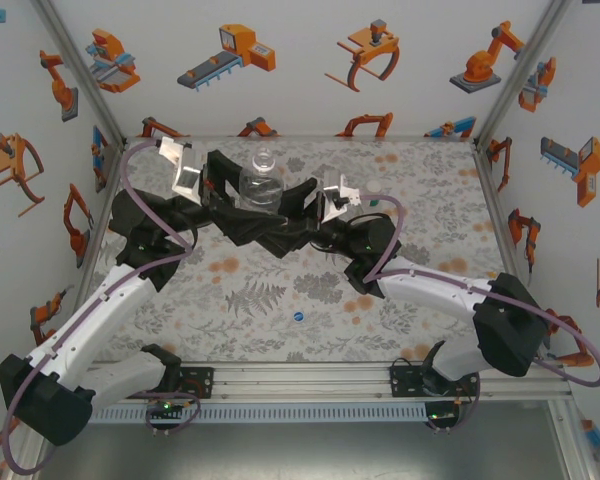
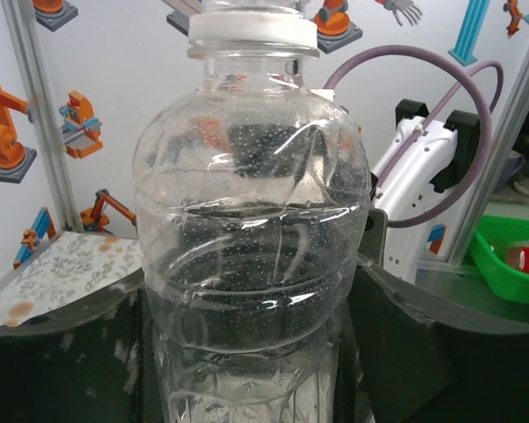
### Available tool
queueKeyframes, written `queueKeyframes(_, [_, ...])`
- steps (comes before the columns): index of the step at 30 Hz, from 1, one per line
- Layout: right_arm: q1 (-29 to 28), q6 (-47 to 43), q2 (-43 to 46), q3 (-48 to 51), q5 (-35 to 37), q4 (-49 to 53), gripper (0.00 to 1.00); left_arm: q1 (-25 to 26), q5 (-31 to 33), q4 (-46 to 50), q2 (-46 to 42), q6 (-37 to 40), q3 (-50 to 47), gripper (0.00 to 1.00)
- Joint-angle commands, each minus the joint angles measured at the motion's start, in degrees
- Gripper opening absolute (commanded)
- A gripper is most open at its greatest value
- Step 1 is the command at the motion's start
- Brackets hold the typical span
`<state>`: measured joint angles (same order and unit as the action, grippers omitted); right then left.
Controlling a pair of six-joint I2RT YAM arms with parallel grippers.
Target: Screw on the bottle caps
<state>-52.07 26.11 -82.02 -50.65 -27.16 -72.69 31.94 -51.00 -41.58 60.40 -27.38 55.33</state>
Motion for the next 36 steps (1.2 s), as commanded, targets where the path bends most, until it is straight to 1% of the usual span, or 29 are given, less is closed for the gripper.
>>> queueKeyframes(1, [-0.7, 0.6, 0.0, -2.4, -1.7, -2.0, 0.16, 0.4, -0.5, -2.1, 0.6, 0.3, 1.6, 0.57])
queueKeyframes(3, [-0.7, 0.5, 0.0, -2.3, -1.5, -1.7, 0.19, 0.4, -0.5, -2.1, 0.6, 0.4, 1.6, 0.5])
queueKeyframes(4, [-0.7, 0.4, 0.1, -2.3, -1.3, -1.6, 0.23, 0.5, -0.4, -1.8, 0.6, 0.7, 1.7, 0.48])
queueKeyframes(7, [-0.7, -0.3, 0.6, -1.5, -0.6, -1.2, 0.43, 0.4, -0.3, 1.2, 0.0, 2.9, 2.1, 0.42])
queueKeyframes(8, [-0.7, -0.7, 1.0, -1.0, -0.3, -1.0, 0.5, 0.4, 0.1, 3.4, -0.4, 4.6, 2.4, 0.41])
queueKeyframes(10, [-0.7, -1.5, 1.9, 0.1, 0.4, -0.1, 0.6, 0.4, 1.1, 8.5, -1.5, 8.4, 3.2, 0.37])
queueKeyframes(13, [-0.7, -3.0, 3.7, 2.1, 1.7, 2.1, 0.66, 0.2, 3.5, 17.6, -3.0, 14.8, 4.7, 0.31])
queueKeyframes(18, [-0.7, -5.1, 7.8, 6.2, 4.9, 7.9, 0.67, -0.9, 6.3, 29.1, -5.0, 23.0, 6.7, 0.25])
queueKeyframes(21, [-0.7, -5.8, 11.5, 8.6, 9.8, 15.0, 0.67, -2.3, 7.1, 34.2, -5.7, 25.7, 7.2, 0.19])
queueKeyframes(23, [-0.7, -5.8, 14.6, 9.0, 14.3, 23.9, 0.66, -3.5, 7.1, 38.5, -5.8, 27.4, 8.0, 0.15])
queueKeyframes(24, [-0.7, -5.9, 16.2, 8.8, 16.4, 29.7, 0.66, -4.3, 7.1, 40.7, -5.9, 28.4, 8.4, 0.12])
queueKeyframes(26, [-0.7, -5.9, 19.0, 7.1, 20.3, 41.0, 0.65, -5.8, 7.1, 43.3, -6.3, 29.8, 8.4, 0.02])
queueKeyframes(27, [-0.8, -5.5, 20.1, 5.8, 22.7, 47.8, 0.65, -6.7, 7.0, 44.0, -6.6, 30.2, 8.0, 0.0])
queueKeyframes(29, [-1.0, -4.0, 21.5, 2.3, 28.8, 61.0, 0.61, -8.1, 6.9, 45.3, -7.2, 31.8, 7.2, 0.0])
queueKeyframes(31, [-1.2, -2.4, 22.1, -1.1, 34.1, 73.3, 0.6, -9.2, 7.0, 47.8, -7.8, 34.9, 6.1, 0.0])
queueKeyframes(34, [-1.4, 0.8, 22.3, -3.5, 38.5, 83.7, 0.57, -9.6, 8.4, 51.2, -8.8, 40.6, 4.2, 0.0])
queueKeyframes(36, [-1.7, 3.3, 21.7, -4.5, 39.3, 88.0, 0.54, -9.8, 9.6, 50.7, -9.9, 43.0, 1.9, 0.0])
